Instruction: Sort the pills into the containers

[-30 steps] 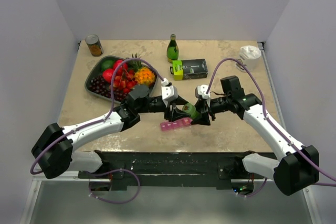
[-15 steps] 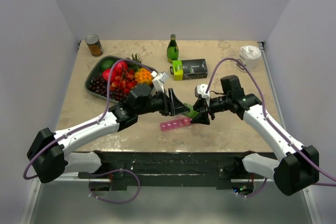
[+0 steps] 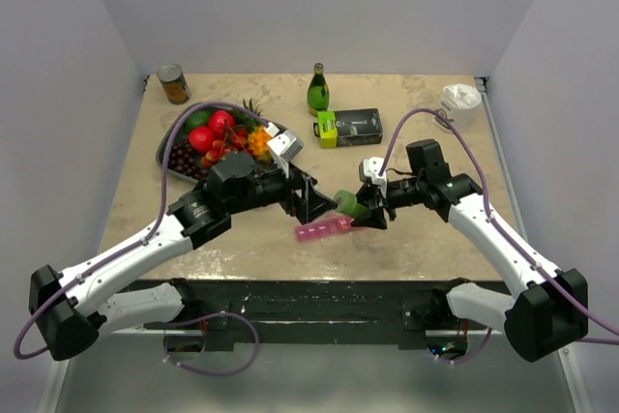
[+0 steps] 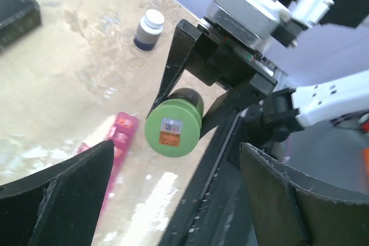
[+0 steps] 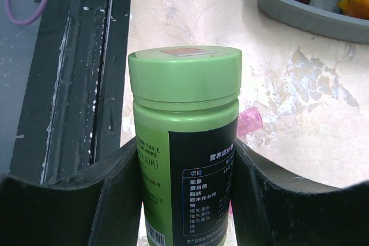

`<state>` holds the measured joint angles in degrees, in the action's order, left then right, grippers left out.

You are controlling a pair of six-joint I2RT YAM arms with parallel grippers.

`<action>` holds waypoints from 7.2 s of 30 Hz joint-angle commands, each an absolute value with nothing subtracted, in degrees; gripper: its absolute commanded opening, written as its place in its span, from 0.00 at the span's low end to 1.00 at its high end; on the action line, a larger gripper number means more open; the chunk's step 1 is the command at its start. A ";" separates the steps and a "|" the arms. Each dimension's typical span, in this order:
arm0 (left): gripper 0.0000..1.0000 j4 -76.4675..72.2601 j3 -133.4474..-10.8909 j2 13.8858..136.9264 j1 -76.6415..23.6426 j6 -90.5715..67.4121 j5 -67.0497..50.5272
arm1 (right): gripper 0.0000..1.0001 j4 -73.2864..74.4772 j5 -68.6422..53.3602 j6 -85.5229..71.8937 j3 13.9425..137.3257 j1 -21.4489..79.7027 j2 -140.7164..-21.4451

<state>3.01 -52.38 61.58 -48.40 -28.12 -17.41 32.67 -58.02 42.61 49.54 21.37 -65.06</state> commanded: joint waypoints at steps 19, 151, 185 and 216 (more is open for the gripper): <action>0.99 -14.68 -39.64 54.66 -48.25 24.78 -29.79 | 0.00 33.57 -61.26 45.88 49.92 21.36 -63.55; 0.99 16.89 -56.00 62.68 -38.41 -7.41 -26.88 | 0.00 33.05 -60.38 45.88 49.66 20.83 -63.72; 0.99 -23.57 -34.36 54.66 -43.05 26.52 -39.03 | 0.00 34.45 -61.44 47.46 49.92 20.39 -63.90; 0.62 -4.83 -55.19 74.79 -49.04 38.32 -44.03 | 0.00 34.63 -61.61 47.72 49.75 20.30 -63.63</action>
